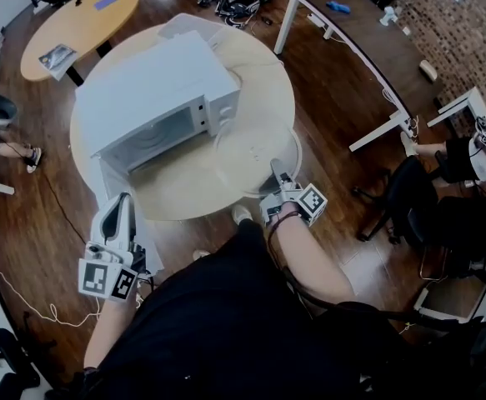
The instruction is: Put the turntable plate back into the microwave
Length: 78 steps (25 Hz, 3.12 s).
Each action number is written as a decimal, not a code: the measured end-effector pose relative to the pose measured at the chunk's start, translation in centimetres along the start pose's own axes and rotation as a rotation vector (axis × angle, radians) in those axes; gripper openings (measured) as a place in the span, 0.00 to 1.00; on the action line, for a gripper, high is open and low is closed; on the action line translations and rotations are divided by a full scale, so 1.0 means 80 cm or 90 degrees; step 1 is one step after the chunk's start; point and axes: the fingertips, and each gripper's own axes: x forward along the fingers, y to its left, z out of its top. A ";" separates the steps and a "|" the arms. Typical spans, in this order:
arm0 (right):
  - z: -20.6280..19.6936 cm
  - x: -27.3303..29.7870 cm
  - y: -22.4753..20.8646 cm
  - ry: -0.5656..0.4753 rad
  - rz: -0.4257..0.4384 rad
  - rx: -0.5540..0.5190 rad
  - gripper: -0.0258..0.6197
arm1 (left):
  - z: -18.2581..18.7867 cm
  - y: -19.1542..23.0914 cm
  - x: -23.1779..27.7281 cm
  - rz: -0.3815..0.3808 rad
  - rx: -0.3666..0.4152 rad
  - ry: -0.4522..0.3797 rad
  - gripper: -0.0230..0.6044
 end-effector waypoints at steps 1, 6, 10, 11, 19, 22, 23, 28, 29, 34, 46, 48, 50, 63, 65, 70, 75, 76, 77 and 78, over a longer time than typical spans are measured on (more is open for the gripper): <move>-0.003 -0.001 0.001 0.001 0.002 0.003 0.08 | 0.000 0.000 -0.001 0.000 -0.001 -0.001 0.04; -0.013 -0.006 0.002 0.013 0.000 0.009 0.08 | 0.000 -0.005 -0.003 -0.002 -0.002 -0.006 0.04; -0.021 -0.005 0.003 0.025 0.003 0.005 0.08 | 0.001 -0.006 -0.004 -0.005 0.002 -0.008 0.04; -0.025 -0.004 0.005 0.028 0.005 0.006 0.08 | 0.002 -0.006 -0.005 -0.005 0.001 -0.009 0.04; -0.051 0.000 0.008 0.053 0.007 0.009 0.08 | 0.001 -0.003 -0.010 -0.007 -0.012 -0.014 0.04; -0.061 0.000 0.011 0.064 0.008 0.009 0.08 | 0.002 -0.001 -0.013 -0.006 -0.017 -0.015 0.04; -0.064 0.000 0.011 0.067 0.007 0.010 0.08 | 0.003 -0.001 -0.014 -0.004 -0.017 -0.017 0.04; -0.063 -0.008 0.012 0.070 0.006 0.007 0.08 | -0.003 -0.013 -0.009 -0.022 -0.016 -0.017 0.04; -0.065 -0.006 0.012 0.073 0.005 0.004 0.08 | -0.004 -0.013 -0.008 -0.025 -0.015 -0.015 0.04; -0.077 0.002 0.012 0.091 0.005 -0.004 0.08 | -0.003 -0.012 -0.009 -0.028 -0.013 -0.015 0.04; -0.109 0.020 0.020 0.129 0.018 -0.007 0.08 | -0.005 -0.006 -0.016 -0.027 -0.022 -0.019 0.04; -0.114 0.021 0.020 0.135 0.019 -0.009 0.08 | -0.005 -0.009 -0.019 -0.027 -0.023 -0.018 0.04; -0.123 0.023 0.022 0.142 0.021 -0.006 0.08 | -0.003 -0.010 -0.021 -0.028 -0.019 -0.018 0.04; -0.159 0.033 0.030 0.201 0.025 0.007 0.08 | -0.003 -0.031 -0.013 -0.046 0.012 -0.015 0.04; -0.166 0.038 0.027 0.211 0.025 0.010 0.08 | -0.008 -0.029 -0.011 -0.046 0.016 -0.014 0.04; -0.174 0.044 0.016 0.230 0.030 0.013 0.08 | -0.008 -0.035 0.000 -0.052 -0.004 -0.027 0.04; -0.169 0.056 -0.010 0.251 0.013 0.004 0.08 | -0.016 -0.038 0.009 -0.051 0.035 -0.012 0.04; -0.163 0.055 -0.015 0.250 0.007 0.002 0.09 | -0.022 -0.041 0.013 -0.053 0.041 -0.005 0.04; -0.161 0.054 -0.014 0.253 0.005 0.000 0.09 | -0.027 -0.047 0.017 -0.057 0.041 0.000 0.04; -0.165 0.054 -0.008 0.258 0.006 -0.003 0.08 | -0.029 -0.052 0.019 -0.063 0.038 0.005 0.04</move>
